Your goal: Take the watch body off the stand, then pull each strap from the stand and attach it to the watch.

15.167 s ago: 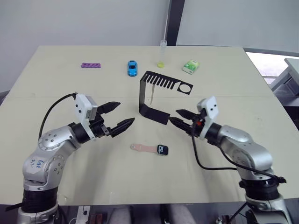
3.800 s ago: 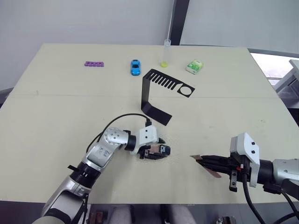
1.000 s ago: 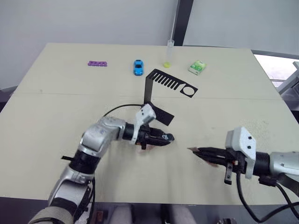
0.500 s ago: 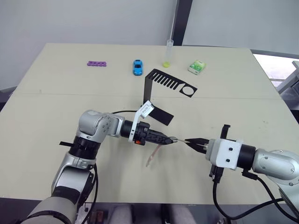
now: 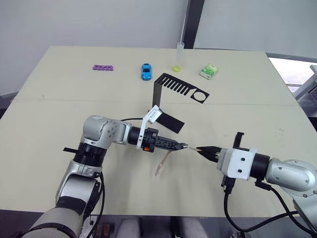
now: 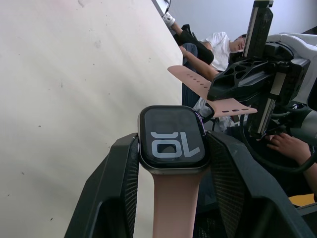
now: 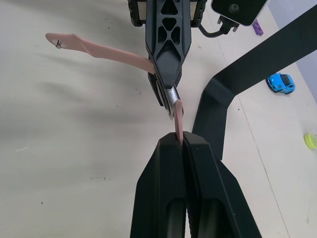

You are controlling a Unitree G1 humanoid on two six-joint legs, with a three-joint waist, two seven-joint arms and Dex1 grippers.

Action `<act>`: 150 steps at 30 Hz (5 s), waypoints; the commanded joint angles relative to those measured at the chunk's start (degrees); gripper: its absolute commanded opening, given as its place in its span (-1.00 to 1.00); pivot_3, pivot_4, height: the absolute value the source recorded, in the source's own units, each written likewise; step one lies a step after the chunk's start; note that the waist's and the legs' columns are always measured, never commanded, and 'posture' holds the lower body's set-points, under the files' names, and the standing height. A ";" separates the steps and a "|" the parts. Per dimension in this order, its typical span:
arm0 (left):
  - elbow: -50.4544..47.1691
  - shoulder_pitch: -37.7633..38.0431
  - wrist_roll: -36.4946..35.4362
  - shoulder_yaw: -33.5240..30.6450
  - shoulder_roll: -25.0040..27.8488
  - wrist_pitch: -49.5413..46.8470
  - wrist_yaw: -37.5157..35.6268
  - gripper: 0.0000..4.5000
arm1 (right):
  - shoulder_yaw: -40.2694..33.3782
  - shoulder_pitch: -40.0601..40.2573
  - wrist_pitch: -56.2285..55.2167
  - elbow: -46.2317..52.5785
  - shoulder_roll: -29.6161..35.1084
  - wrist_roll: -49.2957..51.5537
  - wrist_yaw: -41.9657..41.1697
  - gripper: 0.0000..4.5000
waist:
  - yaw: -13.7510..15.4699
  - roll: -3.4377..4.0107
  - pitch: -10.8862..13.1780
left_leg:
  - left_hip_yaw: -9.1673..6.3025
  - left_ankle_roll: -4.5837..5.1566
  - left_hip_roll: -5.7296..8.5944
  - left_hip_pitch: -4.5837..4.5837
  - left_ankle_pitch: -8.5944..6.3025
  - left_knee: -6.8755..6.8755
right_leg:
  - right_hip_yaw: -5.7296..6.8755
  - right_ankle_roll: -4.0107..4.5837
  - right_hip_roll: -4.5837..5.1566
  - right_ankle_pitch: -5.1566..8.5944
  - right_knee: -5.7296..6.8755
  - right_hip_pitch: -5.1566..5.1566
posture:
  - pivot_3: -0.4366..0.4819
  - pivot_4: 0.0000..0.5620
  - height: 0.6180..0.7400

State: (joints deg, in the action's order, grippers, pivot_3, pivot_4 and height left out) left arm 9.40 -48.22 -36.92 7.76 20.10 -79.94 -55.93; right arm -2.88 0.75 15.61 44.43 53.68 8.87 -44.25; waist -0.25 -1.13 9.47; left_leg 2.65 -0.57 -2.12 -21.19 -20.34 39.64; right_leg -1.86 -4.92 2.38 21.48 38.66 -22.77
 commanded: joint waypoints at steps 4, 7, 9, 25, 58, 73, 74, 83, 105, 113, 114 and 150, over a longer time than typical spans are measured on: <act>-1.54 -0.96 -2.12 -0.97 -0.17 0.60 -0.06 -0.29 | -0.67 -1.42 0.24 0.25 -0.60 -0.43 -0.07 -1.00 | 0.01 0.00 0.00 | -0.01 0.00 0.00 0.00 0.00 0.01 | 0.00 0.00 0.00 0.00 0.01 0.00 | -0.05 -0.47 1.00; -2.04 -0.83 -2.73 -1.35 -0.39 0.16 0.23 -0.29 | -0.24 -1.46 0.32 -0.06 -0.67 -1.21 0.03 -1.00 | 0.02 0.00 0.00 | -0.01 0.00 0.00 0.00 0.00 0.02 | 0.00 0.00 0.00 0.00 0.01 0.00 | -0.05 -0.47 1.00; -1.95 -0.91 -3.14 -1.50 -0.32 0.13 0.36 -0.29 | -0.42 -1.32 0.30 -0.29 -0.57 -1.50 -0.17 -1.00 | 0.02 0.00 0.00 | -0.01 0.00 0.00 0.00 0.00 0.02 | 0.00 0.00 0.01 0.00 0.02 0.00 | -0.05 -0.47 1.00; -1.62 -1.09 -4.07 -2.09 -1.20 0.37 1.91 -0.29 | -0.52 -1.07 0.27 -0.52 -0.45 -1.45 -0.74 -1.00 | -0.02 0.00 0.00 | -0.02 0.00 0.01 -0.01 0.00 0.04 | 0.00 0.00 0.01 0.00 0.04 0.00 | -0.05 -0.47 1.00; -1.19 -1.71 -5.40 -3.57 -2.84 -0.64 3.91 -0.29 | -0.09 -4.05 3.23 0.46 -1.08 -0.54 -0.01 -1.00 | -0.01 0.00 0.00 | -0.07 0.00 0.04 0.00 0.00 0.06 | 0.00 0.00 0.02 0.00 0.06 -0.01 | -0.05 -0.47 1.00; -1.59 -1.70 -5.77 -4.82 -4.81 -1.29 5.99 -0.29 | 1.01 -5.65 4.65 0.39 -1.96 -1.11 -0.20 -1.00 | 0.00 0.00 0.00 | -0.55 0.00 0.28 -0.01 0.00 0.06 | -0.03 0.00 0.04 0.00 0.10 -0.01 | -0.05 -0.47 1.00; -1.51 -1.74 -5.82 -4.93 -4.93 -1.36 6.06 -0.29 | 1.17 -5.82 4.69 0.31 -2.00 -1.26 -0.18 -1.00 | 0.00 0.00 0.00 | -0.55 0.00 0.28 0.00 0.00 0.06 | -0.03 0.00 0.04 0.00 0.10 -0.01 | -0.05 -0.47 1.00; -2.40 -1.42 -6.33 -5.09 -5.81 -2.03 6.62 -0.29 | 2.14 -6.81 4.77 -0.62 -2.22 -2.41 -0.06 -1.00 | 0.01 0.00 0.00 | -0.57 -0.01 0.30 -0.01 0.00 0.06 | -0.02 0.00 0.05 0.00 0.10 -0.01 | -0.05 -0.47 1.00; -1.59 -2.03 -6.38 -5.78 -6.90 -1.21 7.33 -0.29 | 2.26 -8.70 6.98 -1.18 -3.20 -2.87 0.00 -1.00 | 0.01 0.00 0.00 | -0.58 -0.01 0.31 -0.01 0.00 0.06 | -0.02 0.00 0.06 0.00 0.11 -0.02 | -0.05 -0.47 1.00; -1.80 -2.09 -6.58 -6.20 -7.12 -1.46 7.44 -0.29 | 2.35 -9.14 7.69 -1.50 -3.66 -3.07 0.44 -1.00 | 0.01 0.00 0.00 | -0.58 -0.01 0.31 -0.01 0.00 0.06 | -0.02 0.00 0.06 0.00 0.11 -0.02 | -0.05 -0.47 1.00; -1.83 -2.11 -6.63 -6.29 -7.16 -1.52 7.45 -0.29 | 2.40 -9.24 7.78 -1.55 -3.74 -3.12 0.45 -1.00 | 0.01 0.00 0.00 | -0.58 -0.01 0.31 -0.01 0.00 0.06 | -0.02 0.00 0.06 0.00 0.11 -0.02 | -0.05 -0.47 1.00; -2.04 -2.69 -7.74 -8.74 -8.99 -2.02 7.69 -0.29 | 1.60 -11.50 10.72 -1.65 -5.30 -3.17 0.46 -1.00 | 0.00 0.00 0.00 | -0.58 -0.01 0.31 -0.01 -0.01 0.05 | -0.02 0.00 0.07 0.00 0.11 -0.03 | -0.05 -0.47 1.00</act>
State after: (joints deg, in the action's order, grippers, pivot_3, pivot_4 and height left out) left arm 9.87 -48.87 -40.71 -1.21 13.29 -81.77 -46.43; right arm -0.60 -9.98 26.43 41.31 48.77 5.18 -44.31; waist -0.26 -1.13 9.46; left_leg 2.07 -0.58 -1.81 -21.20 -20.35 39.69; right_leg -1.88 -4.93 2.44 21.48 38.77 -22.79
